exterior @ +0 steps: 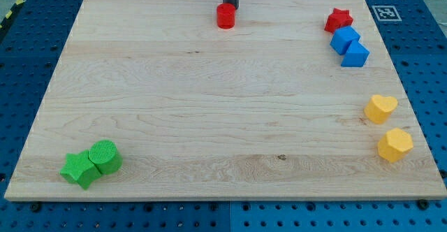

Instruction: Slide the red circle to the center of the board

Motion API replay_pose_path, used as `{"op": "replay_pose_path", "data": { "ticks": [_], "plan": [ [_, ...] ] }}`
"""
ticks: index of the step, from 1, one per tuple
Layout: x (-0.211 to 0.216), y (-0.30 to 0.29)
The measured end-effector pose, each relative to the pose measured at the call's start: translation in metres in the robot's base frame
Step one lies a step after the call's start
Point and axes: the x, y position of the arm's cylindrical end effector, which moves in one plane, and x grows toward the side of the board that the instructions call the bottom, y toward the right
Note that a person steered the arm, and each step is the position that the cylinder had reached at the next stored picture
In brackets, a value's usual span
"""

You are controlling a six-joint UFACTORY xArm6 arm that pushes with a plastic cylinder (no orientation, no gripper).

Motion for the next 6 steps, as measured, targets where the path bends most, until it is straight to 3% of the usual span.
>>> {"op": "replay_pose_path", "data": {
  "ticks": [3,6],
  "plan": [
    [0.011,-0.012],
    [0.069,-0.014]
  ]
}}
